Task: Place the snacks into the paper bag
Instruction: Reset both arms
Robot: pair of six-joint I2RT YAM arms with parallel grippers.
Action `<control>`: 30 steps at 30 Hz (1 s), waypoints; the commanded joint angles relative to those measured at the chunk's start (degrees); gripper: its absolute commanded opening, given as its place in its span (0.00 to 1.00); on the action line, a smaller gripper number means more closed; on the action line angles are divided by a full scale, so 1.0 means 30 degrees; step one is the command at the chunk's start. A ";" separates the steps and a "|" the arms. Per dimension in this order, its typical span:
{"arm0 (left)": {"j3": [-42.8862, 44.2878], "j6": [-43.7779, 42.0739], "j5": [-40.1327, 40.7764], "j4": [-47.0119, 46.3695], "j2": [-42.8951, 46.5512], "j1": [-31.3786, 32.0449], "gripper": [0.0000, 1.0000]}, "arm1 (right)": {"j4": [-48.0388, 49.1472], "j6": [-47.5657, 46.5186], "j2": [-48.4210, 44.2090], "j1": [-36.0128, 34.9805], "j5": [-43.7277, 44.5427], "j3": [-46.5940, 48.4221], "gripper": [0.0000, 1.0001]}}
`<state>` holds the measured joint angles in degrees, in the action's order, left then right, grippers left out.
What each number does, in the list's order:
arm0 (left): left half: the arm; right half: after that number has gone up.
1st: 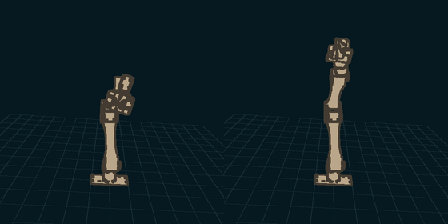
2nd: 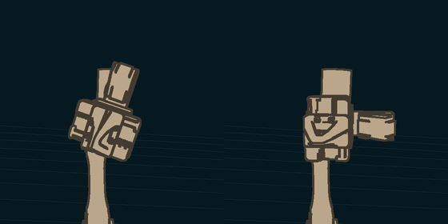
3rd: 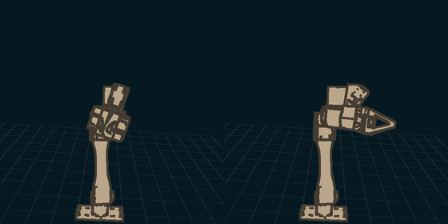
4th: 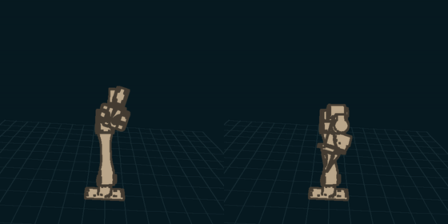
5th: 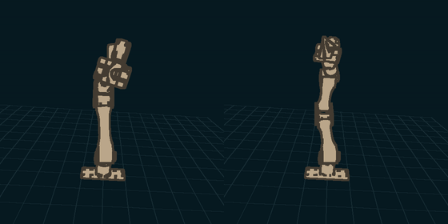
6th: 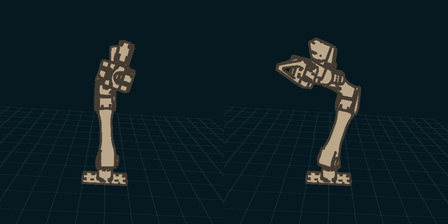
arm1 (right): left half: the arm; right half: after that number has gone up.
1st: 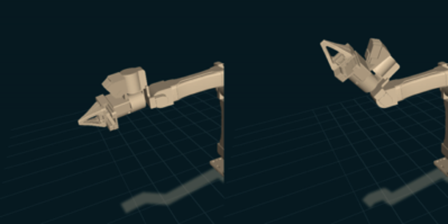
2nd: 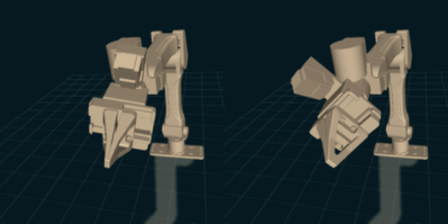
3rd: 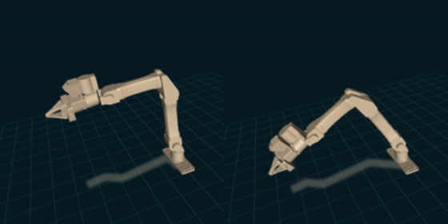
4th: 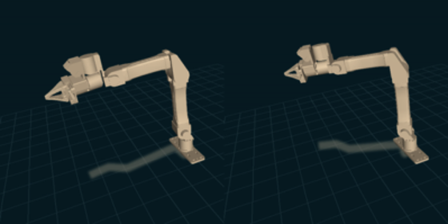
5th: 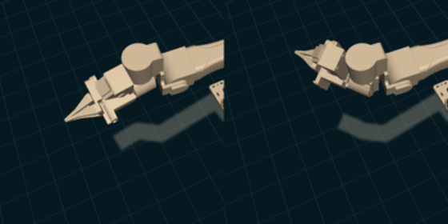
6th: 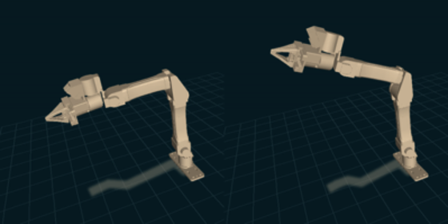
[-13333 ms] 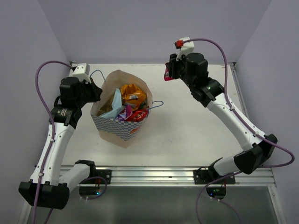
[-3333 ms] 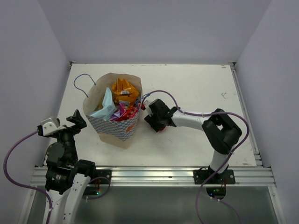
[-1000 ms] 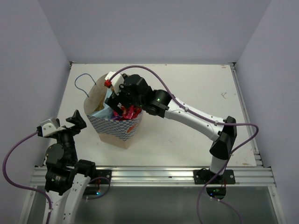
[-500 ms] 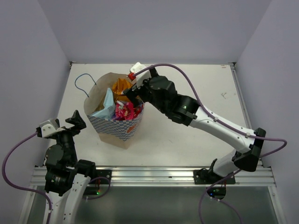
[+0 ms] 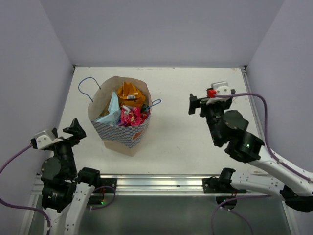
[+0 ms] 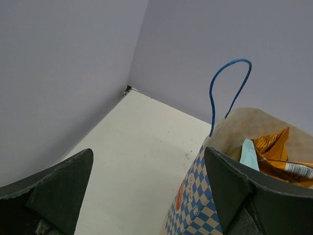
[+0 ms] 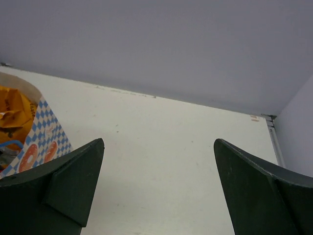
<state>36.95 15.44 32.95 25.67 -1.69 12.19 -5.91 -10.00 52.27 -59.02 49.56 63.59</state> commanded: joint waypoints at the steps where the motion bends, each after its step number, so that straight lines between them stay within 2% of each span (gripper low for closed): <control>1: 0.1656 -0.0136 0.0821 0.0992 0.0154 0.0186 0.99 | 0.0070 0.1369 -0.2915 -0.0012 0.2464 -0.1682 0.98; 7: 0.4027 0.0038 0.1233 0.2544 -0.0080 0.0245 0.99 | -0.4030 0.4006 -0.7515 -0.0013 0.2405 -0.4433 0.98; 14: 0.4413 0.0184 0.1526 0.4068 0.1617 0.0274 0.99 | -0.7017 0.6115 -1.2377 0.0016 0.2786 -0.5698 0.99; 17: 0.4558 0.0449 0.1703 0.4451 0.2291 0.0274 0.99 | -0.7868 0.6846 -1.3464 -0.0012 0.2757 -0.5904 0.98; 23: 0.4472 0.1034 0.1644 0.4685 0.2469 0.0303 0.99 | -0.9099 0.8165 -1.3762 -0.0013 0.3222 -0.5964 0.98; 30: 0.3242 0.1034 0.1233 0.3632 0.2206 0.0304 0.99 | -0.9514 0.8929 -1.4259 -0.0013 0.2816 -0.6051 0.99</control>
<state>48.21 17.98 37.12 38.33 -0.25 12.84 -33.69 14.06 10.66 -58.92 57.17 45.60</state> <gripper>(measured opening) 0.991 0.986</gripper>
